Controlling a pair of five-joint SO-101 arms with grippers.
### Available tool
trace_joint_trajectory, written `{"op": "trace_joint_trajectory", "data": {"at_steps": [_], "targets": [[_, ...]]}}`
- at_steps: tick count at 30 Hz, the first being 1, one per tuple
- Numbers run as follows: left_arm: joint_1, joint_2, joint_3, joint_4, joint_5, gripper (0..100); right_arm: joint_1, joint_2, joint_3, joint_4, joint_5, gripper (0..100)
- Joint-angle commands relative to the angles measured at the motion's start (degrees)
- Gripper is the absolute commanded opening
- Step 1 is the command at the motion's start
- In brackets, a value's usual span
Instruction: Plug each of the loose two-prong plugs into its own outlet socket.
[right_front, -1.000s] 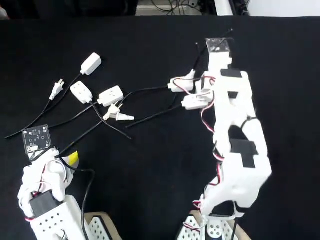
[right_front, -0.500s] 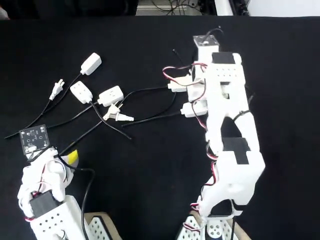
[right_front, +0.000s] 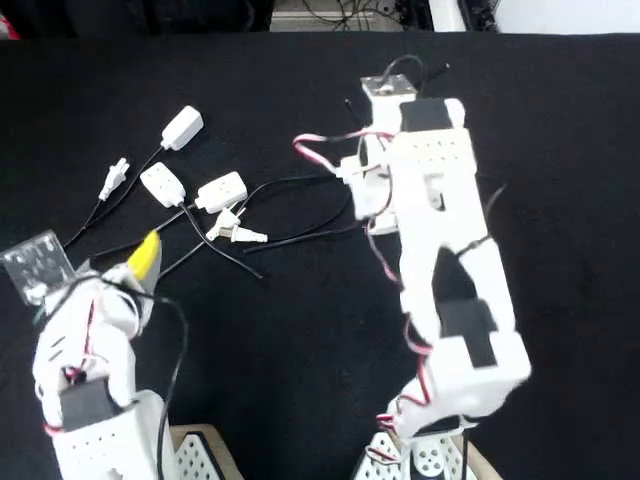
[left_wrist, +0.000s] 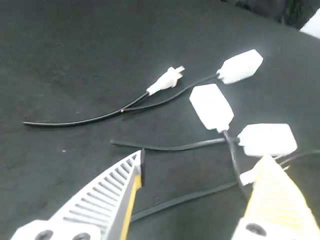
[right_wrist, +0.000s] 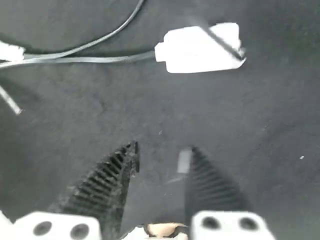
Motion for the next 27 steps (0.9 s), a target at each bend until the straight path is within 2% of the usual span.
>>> {"op": "trace_joint_trajectory", "data": {"at_steps": [1, 6, 10, 17, 27], "targets": [[2.1, 13.5, -7.4, -9.1, 5.2, 35, -0.8, -7.8, 6.1, -6.0, -1.1, 5.0], [9.1, 34.7, -18.5, -13.6, 11.0, 35, 1.0, -9.0, 19.0, -21.2, -0.7, 5.0], [10.8, 54.6, -30.9, -13.5, 15.4, 35, 4.0, -9.0, 25.1, -30.7, -0.2, 5.0], [10.7, 84.4, -54.9, -4.7, 18.9, 35, 5.4, -8.9, 28.3, -35.0, 8.7, 5.3], [7.7, 111.7, -87.4, 10.7, 20.8, 34, 5.4, -8.9, 30.2, -37.5, 8.4, 5.2]]}}
